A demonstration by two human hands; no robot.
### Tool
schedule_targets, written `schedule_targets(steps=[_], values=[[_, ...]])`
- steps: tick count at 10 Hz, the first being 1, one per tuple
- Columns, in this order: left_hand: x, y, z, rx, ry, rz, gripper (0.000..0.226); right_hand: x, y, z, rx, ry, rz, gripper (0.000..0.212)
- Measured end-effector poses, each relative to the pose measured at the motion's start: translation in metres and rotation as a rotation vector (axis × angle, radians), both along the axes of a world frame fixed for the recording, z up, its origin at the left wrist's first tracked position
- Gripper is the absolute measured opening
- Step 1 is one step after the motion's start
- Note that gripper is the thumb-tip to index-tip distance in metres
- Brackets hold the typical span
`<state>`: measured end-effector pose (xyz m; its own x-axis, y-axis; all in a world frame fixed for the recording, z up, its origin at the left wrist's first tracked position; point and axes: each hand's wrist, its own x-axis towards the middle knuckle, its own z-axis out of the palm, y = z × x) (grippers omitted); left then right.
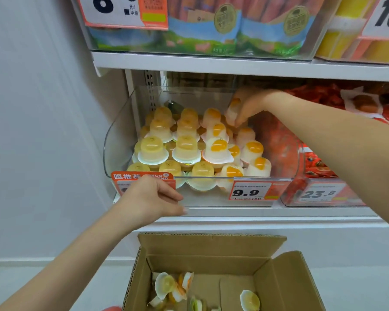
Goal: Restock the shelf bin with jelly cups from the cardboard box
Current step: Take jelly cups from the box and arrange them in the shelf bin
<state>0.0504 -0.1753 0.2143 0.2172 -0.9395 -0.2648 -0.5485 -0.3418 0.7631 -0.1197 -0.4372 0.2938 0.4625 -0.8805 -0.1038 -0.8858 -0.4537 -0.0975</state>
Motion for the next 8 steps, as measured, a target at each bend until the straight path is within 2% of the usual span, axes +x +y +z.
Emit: schedule_targets(steps=[1, 2, 3, 4, 5, 8], values=[[0.003, 0.000, -0.003, 0.008, 0.044, -0.036, 0.033, 0.007, -0.011, 0.004, 0.035, 0.121, -0.023, 0.043], [0.005, 0.000, -0.004, 0.001, 0.049, -0.054, 0.036, 0.003, -0.006, -0.017, -0.125, -0.093, 0.015, 0.046], [0.003, 0.000, -0.005, -0.004, 0.046, -0.038, 0.037, 0.002, -0.007, -0.022, -0.156, -0.185, 0.012, 0.052], [0.002, -0.001, -0.003, 0.009, 0.045, -0.029, 0.038, 0.010, -0.020, -0.007, 0.080, 0.124, -0.002, 0.054], [0.001, -0.002, -0.002, 0.028, 0.053, -0.014, 0.037, 0.014, -0.027, -0.006, 0.064, 0.198, 0.012, 0.056], [0.001, -0.004, -0.004, 0.029, 0.048, -0.010, 0.035, 0.012, -0.028, -0.016, 0.046, 0.173, 0.035, 0.055]])
